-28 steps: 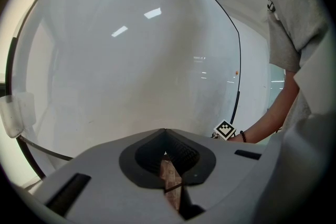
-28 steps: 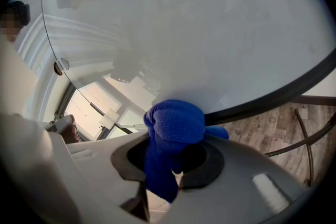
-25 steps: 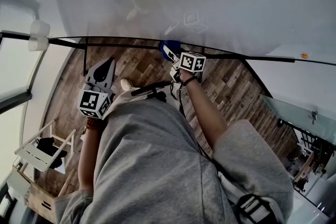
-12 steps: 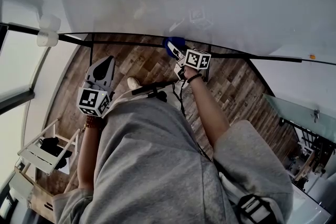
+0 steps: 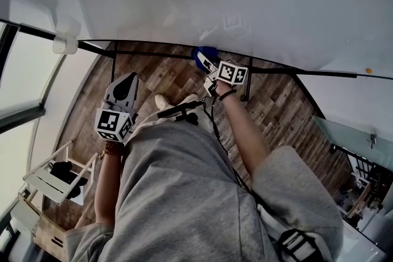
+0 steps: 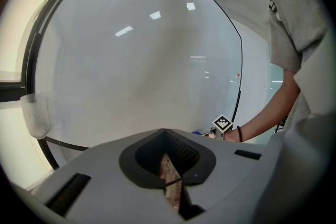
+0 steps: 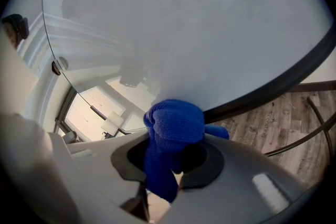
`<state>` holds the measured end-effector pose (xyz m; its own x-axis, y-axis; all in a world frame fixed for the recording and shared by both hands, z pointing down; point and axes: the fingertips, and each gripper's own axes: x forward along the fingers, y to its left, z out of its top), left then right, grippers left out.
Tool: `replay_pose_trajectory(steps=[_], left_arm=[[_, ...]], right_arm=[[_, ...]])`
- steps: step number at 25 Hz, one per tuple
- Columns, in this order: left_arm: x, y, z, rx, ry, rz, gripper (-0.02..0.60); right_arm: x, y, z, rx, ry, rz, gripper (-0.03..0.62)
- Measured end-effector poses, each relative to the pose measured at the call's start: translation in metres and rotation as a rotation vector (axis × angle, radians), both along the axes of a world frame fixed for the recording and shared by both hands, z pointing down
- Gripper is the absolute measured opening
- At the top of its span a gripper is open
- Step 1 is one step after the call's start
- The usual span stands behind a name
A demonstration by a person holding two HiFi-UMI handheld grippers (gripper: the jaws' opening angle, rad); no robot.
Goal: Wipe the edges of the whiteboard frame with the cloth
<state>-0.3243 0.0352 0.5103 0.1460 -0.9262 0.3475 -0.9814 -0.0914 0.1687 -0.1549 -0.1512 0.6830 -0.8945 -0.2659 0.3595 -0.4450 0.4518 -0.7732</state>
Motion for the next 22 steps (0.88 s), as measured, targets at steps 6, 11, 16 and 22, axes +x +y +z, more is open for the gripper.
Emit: replay_pose_trajectory(steps=[6,11,16,22], left_arm=[[0.005,0.007,-0.016,0.006,-0.012,-0.056,0.006],[0.006,0.011,-0.027,0.024,-0.02,-0.043,0.006],[-0.006,-0.007,-0.033,0.062,-0.051,0.055,0.006],[-0.036,-0.008,-0.045,0.078,-0.055,0.082,0.006]], right_arm=[[-0.009,0.004,-0.004,-0.029,-0.021,-0.011,0.114],[-0.011,0.005,-0.003,-0.046,-0.003,0.012,0.114],[-0.023,0.005,-0.003,-0.045,-0.008,0.019,0.114],[-0.04,0.012,-0.003,-0.037,-0.034,0.031,0.114]])
